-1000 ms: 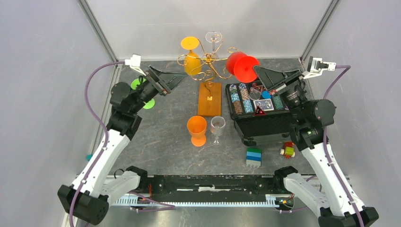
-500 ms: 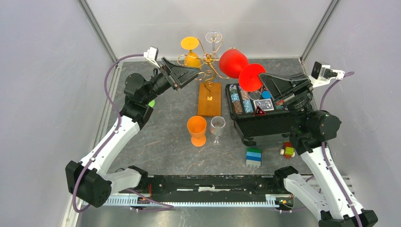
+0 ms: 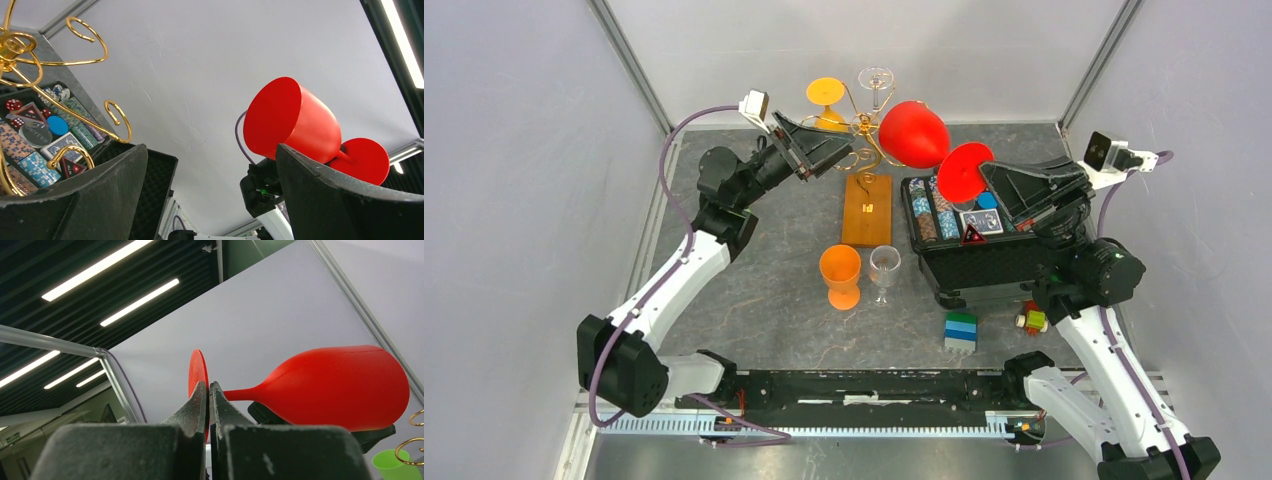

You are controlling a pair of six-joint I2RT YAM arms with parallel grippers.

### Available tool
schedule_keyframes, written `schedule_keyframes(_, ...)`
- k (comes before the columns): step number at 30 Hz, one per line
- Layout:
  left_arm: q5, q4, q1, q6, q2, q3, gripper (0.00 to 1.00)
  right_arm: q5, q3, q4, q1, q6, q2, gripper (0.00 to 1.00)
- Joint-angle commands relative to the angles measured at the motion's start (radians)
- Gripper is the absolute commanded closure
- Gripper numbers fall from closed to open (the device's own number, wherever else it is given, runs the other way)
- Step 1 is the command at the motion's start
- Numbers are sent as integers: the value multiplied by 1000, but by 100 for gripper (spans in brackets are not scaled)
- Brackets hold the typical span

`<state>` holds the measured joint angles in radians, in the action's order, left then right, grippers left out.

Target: Take the wine glass off the wine glass rack

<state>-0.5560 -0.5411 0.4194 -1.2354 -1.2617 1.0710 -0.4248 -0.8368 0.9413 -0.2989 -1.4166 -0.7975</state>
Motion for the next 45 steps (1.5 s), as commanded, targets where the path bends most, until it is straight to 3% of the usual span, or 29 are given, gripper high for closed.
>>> schedule_keyframes(1, -38, -125, 4, -77, -22, 40, 0, -5, 8, 72, -1, -31, 0, 100)
schedule_keyframes(8, -60, -209, 9, -150, -48, 44, 0, 2, 28, 131, 0, -88, -19, 100)
schedule_keyframes(19, -126, -238, 40, -126, -83, 118, 4, -5, 52, 139, -11, -159, -53, 100)
schedule_keyframes(32, -296, -336, 86, -226, -51, 141, 37, 39, 101, 204, -41, -221, -125, 100)
schedule_keyframes(40, -323, -358, 88, -236, -20, 139, 69, 63, 146, 209, -48, -247, -142, 100)
schedule_keyframes(41, -325, -356, 88, -232, -14, 138, 79, 72, 161, 206, -48, -255, -142, 100)
schedule_keyframes(45, -326, -355, 88, -225, -9, 136, 97, 82, 175, 193, -48, -255, -139, 100)
